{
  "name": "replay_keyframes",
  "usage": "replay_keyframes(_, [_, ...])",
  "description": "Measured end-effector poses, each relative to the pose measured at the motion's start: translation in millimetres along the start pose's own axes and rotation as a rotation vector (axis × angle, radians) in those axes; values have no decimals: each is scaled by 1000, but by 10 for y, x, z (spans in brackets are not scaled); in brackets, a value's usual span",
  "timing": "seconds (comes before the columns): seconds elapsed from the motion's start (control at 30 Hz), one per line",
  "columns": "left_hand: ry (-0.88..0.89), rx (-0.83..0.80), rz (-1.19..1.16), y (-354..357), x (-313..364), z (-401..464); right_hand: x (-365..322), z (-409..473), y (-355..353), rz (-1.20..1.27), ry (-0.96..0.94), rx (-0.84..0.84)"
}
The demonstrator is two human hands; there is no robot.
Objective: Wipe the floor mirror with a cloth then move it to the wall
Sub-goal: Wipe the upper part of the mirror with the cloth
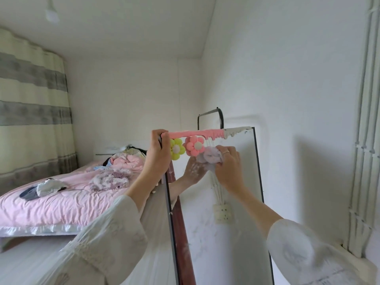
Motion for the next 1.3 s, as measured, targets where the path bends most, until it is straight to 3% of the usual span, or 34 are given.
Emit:
replay_keyframes(0.3, [-6,10,-151,70,-12,-1,-253,-266,188,57,-233,-38])
replay_keyframes(0.4, [-14,14,-152,27,-40,10,-245,-592,364,-19,-479,-248])
replay_keyframes(0.47, [-23,8,-152,11,-58,8,-189,-759,409,-101,-512,-515])
replay_keyframes(0.53, [-9,3,-159,21,-45,-6,-182,-692,276,-127,-489,-625])
replay_keyframes(0.7, [22,-5,-172,44,11,-34,-270,-217,-97,-127,-290,-141])
replay_keyframes(0.9, [30,-22,-173,10,3,-43,-563,-279,84,-39,-374,62])
replay_keyframes(1.0, [31,-33,-175,10,15,-41,-555,-292,64,-51,-417,63])
replay_keyframes(1.13, [23,-43,-202,13,-6,-38,-458,-419,189,-70,-425,-60])
replay_keyframes(1.3, [15,-49,-186,-3,12,-39,-459,-700,206,-226,-471,-648])
Point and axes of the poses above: each hand's wrist, its own z-axis towards the middle knuckle, its own y-axis out of the palm, x = y × z, the point moved 4 cm from there along z, towards the middle knuckle, and after that the axes turned 14 degrees about -x, right-handed, at the moved point
